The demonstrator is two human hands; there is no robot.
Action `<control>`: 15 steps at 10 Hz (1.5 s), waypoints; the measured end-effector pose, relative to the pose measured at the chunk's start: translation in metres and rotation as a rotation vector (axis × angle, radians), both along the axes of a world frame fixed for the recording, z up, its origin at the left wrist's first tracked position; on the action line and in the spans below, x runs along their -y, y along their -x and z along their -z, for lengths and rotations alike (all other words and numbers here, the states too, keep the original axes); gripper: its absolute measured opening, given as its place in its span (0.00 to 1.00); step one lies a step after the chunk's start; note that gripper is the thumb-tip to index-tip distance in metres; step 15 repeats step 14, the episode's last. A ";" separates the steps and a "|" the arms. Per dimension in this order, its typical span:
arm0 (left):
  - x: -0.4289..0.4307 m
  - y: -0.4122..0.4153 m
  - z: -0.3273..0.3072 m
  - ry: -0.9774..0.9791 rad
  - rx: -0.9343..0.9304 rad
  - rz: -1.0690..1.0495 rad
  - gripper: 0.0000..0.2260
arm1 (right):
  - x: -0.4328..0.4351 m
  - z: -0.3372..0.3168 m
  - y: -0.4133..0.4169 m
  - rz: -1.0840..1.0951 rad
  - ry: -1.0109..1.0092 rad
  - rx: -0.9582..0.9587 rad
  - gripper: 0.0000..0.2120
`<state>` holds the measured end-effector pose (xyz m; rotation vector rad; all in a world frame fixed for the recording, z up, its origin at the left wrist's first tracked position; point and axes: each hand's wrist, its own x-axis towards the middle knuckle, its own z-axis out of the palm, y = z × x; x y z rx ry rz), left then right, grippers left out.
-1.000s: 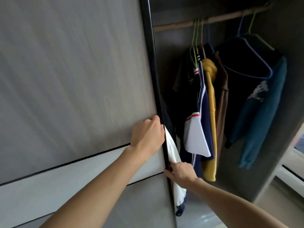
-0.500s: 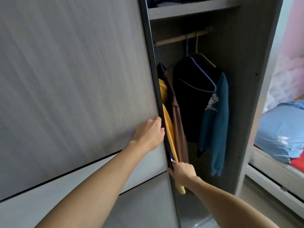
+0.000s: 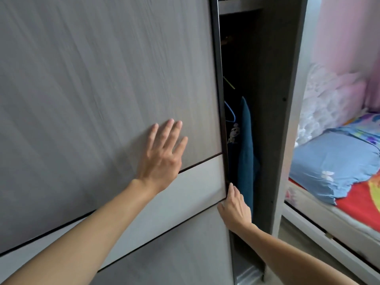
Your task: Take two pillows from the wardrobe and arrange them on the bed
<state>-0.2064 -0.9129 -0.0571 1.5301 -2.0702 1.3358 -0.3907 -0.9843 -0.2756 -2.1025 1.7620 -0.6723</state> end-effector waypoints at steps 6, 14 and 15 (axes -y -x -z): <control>0.118 0.094 -0.007 -0.045 0.195 0.126 0.23 | 0.063 -0.021 0.035 0.135 -0.130 0.065 0.46; 0.166 0.147 -0.009 -0.030 0.159 0.185 0.17 | 0.111 -0.048 0.128 0.120 -0.192 0.004 0.36; 0.166 0.147 -0.009 -0.030 0.159 0.185 0.17 | 0.111 -0.048 0.128 0.120 -0.192 0.004 0.36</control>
